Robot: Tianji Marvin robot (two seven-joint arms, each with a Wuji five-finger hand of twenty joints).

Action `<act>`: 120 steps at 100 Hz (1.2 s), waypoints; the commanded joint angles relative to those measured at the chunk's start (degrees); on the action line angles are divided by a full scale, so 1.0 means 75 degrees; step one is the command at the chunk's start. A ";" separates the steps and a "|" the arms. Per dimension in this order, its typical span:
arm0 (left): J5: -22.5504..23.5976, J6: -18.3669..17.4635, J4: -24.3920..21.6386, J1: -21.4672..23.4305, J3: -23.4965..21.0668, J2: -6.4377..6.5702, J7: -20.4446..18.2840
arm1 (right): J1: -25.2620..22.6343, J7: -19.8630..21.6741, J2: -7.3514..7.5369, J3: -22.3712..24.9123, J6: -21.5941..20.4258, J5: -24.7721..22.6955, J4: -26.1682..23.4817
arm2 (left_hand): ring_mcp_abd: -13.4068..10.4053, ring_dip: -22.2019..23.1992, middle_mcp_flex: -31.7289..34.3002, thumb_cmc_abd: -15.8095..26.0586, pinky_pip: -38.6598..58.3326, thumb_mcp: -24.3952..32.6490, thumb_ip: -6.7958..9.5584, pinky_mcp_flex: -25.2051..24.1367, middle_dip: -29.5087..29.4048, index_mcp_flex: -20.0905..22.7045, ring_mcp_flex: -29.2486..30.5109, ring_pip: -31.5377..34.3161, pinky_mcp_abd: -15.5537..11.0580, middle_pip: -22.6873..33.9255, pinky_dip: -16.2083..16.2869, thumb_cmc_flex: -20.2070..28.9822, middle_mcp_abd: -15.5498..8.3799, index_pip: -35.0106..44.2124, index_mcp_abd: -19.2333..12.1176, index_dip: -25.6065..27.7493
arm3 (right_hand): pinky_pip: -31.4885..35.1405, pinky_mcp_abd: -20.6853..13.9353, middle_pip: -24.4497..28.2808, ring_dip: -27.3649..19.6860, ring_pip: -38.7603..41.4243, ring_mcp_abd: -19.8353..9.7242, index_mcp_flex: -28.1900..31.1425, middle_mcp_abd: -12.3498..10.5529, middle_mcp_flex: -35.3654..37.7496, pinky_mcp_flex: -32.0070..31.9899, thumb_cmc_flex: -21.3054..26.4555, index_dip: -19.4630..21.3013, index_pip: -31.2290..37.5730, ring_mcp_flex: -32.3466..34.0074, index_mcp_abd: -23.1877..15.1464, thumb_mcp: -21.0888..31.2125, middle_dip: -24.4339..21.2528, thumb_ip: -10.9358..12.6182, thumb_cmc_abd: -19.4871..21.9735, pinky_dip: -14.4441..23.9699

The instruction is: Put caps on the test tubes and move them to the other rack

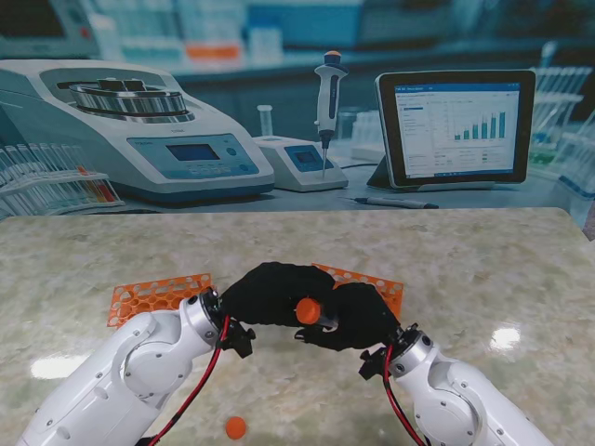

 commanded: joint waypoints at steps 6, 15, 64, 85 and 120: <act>-0.0086 0.0073 0.0054 0.0011 -0.0010 0.0040 -0.0309 | -0.0031 0.0011 -0.0064 -0.0145 -0.0068 -0.0061 -0.0239 | 0.0499 0.0226 0.1481 0.2886 0.0099 0.2808 0.1038 -0.0278 0.0063 0.0735 -0.0154 -0.0889 0.0206 0.0411 -0.0010 0.1101 -0.0281 0.2175 0.1270 -0.0096 | 0.0053 -0.0005 0.0018 0.0024 -0.0119 -0.0114 -0.0085 -0.0177 -0.0454 0.0077 0.0325 0.0103 -0.0021 0.0130 -0.0930 0.0115 -0.0013 -0.0197 0.0542 0.0010; -0.0168 0.0042 0.0042 0.0008 -0.0016 0.0067 -0.0441 | -0.0018 0.0020 -0.0064 -0.0147 -0.0037 -0.0055 -0.0245 | 0.0690 0.0192 0.1443 0.2747 -0.0266 0.2650 0.1023 -0.0438 0.0033 0.0710 -0.0231 -0.1424 0.0262 -0.0011 -0.0066 0.1104 -0.0282 0.1894 0.1305 -0.0454 | 0.0053 -0.0018 0.0020 0.0029 -0.0121 -0.0121 -0.0085 -0.0177 -0.0455 0.0074 0.0338 0.0122 -0.0023 0.0126 -0.0901 0.0134 -0.0009 -0.0180 0.0531 0.0016; -0.0226 -0.0061 -0.0052 0.0050 -0.0092 0.0138 -0.0704 | 0.0030 0.0103 -0.0077 -0.0124 0.0046 0.0084 -0.0252 | 0.0798 0.0093 0.1373 0.1992 -0.1586 0.0960 0.1499 -0.0947 0.0624 0.0146 -0.0750 -0.2958 0.0088 -0.2068 -0.0412 0.0523 -0.0212 0.0821 0.1423 -0.1756 | 0.0038 -0.0014 0.0055 0.0063 -0.0102 -0.0143 -0.0051 -0.0191 -0.0463 0.0075 0.0327 0.0164 -0.0064 0.0130 -0.0862 0.0170 0.0017 -0.0136 0.0464 0.0045; -0.0162 -0.0058 -0.0058 0.0040 -0.0068 0.0121 -0.0624 | 0.0033 0.0159 -0.0075 -0.0108 0.0042 0.0126 -0.0266 | 0.0655 0.0114 0.1400 0.1888 -0.1584 0.0557 0.1380 -0.0788 0.0739 -0.0021 -0.0654 -0.2920 0.0021 -0.2008 -0.0435 0.0001 -0.0240 0.0788 0.1586 -0.1910 | 0.0035 -0.0018 0.0066 0.0072 -0.0099 -0.0136 -0.0040 -0.0187 -0.0468 0.0074 0.0321 0.0169 -0.0077 0.0130 -0.0855 0.0164 0.0020 -0.0133 0.0452 0.0055; -0.0330 0.0075 -0.0093 0.0038 0.0021 0.0100 -0.0625 | 0.0023 0.0232 -0.0069 -0.0090 0.0044 0.0175 -0.0258 | 0.0742 0.0061 0.0719 0.3055 -0.1486 -0.0536 0.1140 -0.0771 -0.1134 -0.0008 -0.0606 -0.2845 0.0110 -0.0547 -0.0486 -0.0269 -0.0085 0.0765 0.1785 -0.2102 | 0.0053 -0.0014 0.0068 0.0085 -0.0079 -0.0145 -0.0006 -0.0191 -0.0437 0.0082 0.0292 0.0148 -0.0098 0.0132 -0.0876 0.0173 0.0007 -0.0121 0.0419 0.0074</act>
